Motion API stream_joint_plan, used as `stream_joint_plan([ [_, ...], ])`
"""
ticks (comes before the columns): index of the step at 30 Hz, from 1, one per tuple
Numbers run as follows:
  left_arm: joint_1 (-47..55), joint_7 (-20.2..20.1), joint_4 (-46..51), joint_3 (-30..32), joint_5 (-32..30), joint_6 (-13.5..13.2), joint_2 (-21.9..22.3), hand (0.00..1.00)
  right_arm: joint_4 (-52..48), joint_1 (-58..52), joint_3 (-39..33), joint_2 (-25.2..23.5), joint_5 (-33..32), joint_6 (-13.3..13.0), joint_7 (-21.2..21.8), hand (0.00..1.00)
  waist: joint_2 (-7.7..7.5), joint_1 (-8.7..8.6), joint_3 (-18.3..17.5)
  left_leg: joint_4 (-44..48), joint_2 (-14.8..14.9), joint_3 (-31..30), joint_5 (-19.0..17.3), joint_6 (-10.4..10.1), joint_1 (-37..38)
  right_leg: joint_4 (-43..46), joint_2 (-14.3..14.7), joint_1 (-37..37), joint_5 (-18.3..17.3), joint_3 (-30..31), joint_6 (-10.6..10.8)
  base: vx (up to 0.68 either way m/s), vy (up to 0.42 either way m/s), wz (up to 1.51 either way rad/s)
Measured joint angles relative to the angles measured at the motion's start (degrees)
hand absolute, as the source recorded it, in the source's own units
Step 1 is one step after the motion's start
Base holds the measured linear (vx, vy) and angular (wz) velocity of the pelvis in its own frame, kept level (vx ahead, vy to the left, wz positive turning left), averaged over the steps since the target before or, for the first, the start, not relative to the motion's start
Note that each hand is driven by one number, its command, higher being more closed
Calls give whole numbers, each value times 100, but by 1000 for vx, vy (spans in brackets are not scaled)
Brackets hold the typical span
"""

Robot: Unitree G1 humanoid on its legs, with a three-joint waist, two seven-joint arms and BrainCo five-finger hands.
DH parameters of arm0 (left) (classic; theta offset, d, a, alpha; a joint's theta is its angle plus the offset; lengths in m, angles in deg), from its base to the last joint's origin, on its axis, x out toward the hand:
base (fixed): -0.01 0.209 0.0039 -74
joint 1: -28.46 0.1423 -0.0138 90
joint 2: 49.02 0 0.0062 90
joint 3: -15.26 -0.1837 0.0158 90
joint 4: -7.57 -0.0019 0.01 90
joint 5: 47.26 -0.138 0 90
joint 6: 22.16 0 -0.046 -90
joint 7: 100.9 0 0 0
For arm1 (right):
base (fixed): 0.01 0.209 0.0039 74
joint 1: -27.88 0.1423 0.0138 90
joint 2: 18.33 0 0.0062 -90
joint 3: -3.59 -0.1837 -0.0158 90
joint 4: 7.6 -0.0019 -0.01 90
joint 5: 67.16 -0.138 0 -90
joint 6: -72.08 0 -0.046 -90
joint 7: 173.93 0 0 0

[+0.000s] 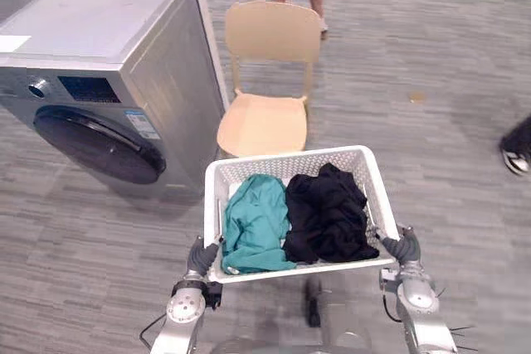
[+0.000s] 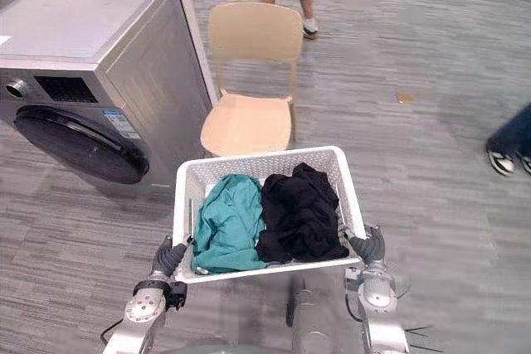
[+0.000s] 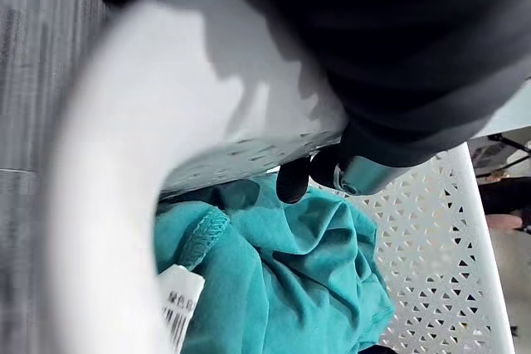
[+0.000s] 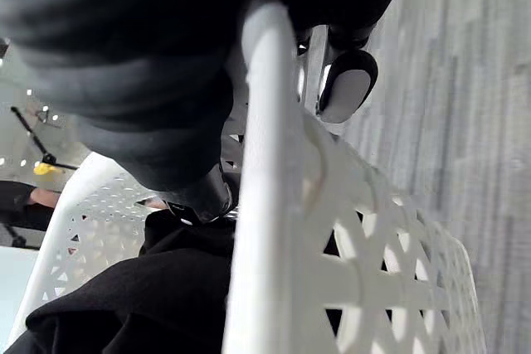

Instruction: Pick up the laundry basket with both hands and put the clothes into the washing machine.

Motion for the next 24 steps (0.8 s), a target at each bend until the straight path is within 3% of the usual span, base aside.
stream_joint_plan([
  [1,2,-3,-1,4,0,3,33,100,-205,-197,-6,-10,-1,18,0,100,52,-37,40,943,107,16,246,-126,-276,7,7,305,-226,-162,-50,482,-166,62],
  [2,45,-11,8,9,0,4,65,100,-514,-465,0,-38,-2,51,-3,100,47,6,70,2230,319,138,903,-203,-788,-105,13,718,-430,-247,-87,469,-157,55],
  [3,112,-14,47,9,2,1,75,100,-656,-555,2,-55,-3,53,-10,100,50,56,73,2861,516,260,1053,-221,-1037,-219,43,931,-509,-269,-99,437,-123,31],
  [4,235,-21,184,3,6,-11,84,100,-854,-633,-3,-96,-4,53,-44,100,54,93,72,3754,888,549,800,-55,-1470,-429,127,1273,-588,-319,-118,397,-85,7],
  [5,262,-23,287,4,7,-36,102,100,-967,-639,-25,-103,-12,52,-60,100,39,172,59,3995,1088,739,531,45,-1871,-660,140,1552,-609,-317,-124,483,-84,6],
  [7,262,-23,340,5,7,-154,115,100,-1025,-580,-61,-107,-45,45,-61,100,-3,213,55,3361,1234,900,162,219,-2239,-1017,96,1871,-600,-314,-108,309,-29,2],
  [10,256,-23,328,2,6,-183,120,100,-911,-484,-83,-93,-48,42,-62,100,-8,269,52,1267,1060,590,122,123,-2369,-1189,-63,2121,-611,-235,-19,305,121,-15],
  [12,255,-24,257,-28,-2,-180,115,100,-639,-432,-115,-65,-57,32,-56,100,-15,280,38,145,811,236,451,-142,-2317,-1199,-199,2161,-678,-118,240,255,243,-25],
  [13,257,-19,112,-119,-24,-176,147,100,-440,-422,-158,-38,-68,22,-50,100,179,239,-59,-388,799,40,1167,-305,-2245,-1267,-134,2236,-779,-18,463,243,258,-22],
  [14,175,-18,-93,-126,-46,-169,56,100,-145,-328,-171,-91,-75,12,-45,100,47,199,-52,-350,727,92,1110,-282,-2172,-1300,-219,2283,-809,50,544,225,225,-24],
  [15,102,-18,-299,-169,-114,-98,-171,100,210,-272,-163,-250,-78,15,-37,100,-205,163,-116,-640,485,257,1095,-208,-1953,-1382,-486,2312,-799,169,638,157,151,-19],
  [17,-3,-18,-384,-223,-169,-87,-333,100,378,-268,-109,-271,-79,15,-42,100,-360,157,-123,-801,280,466,1091,-104,-1916,-1492,-705,2232,-762,354,737,215,231,-40],
  [21,-565,71,-442,-276,-224,-86,-479,100,632,252,-120,-203,-111,14,-157,100,-303,80,25,-633,165,814,982,76,-2302,-1484,-896,1725,-578,675,944,73,164,-44],
  [24,-1603,383,-722,-242,-218,-93,-640,100,853,1161,-76,-125,-227,-35,-375,100,-229,-16,373,-450,178,915,1016,140,-3026,-1328,-887,932,-428,826,973,-90,115,-26],
])
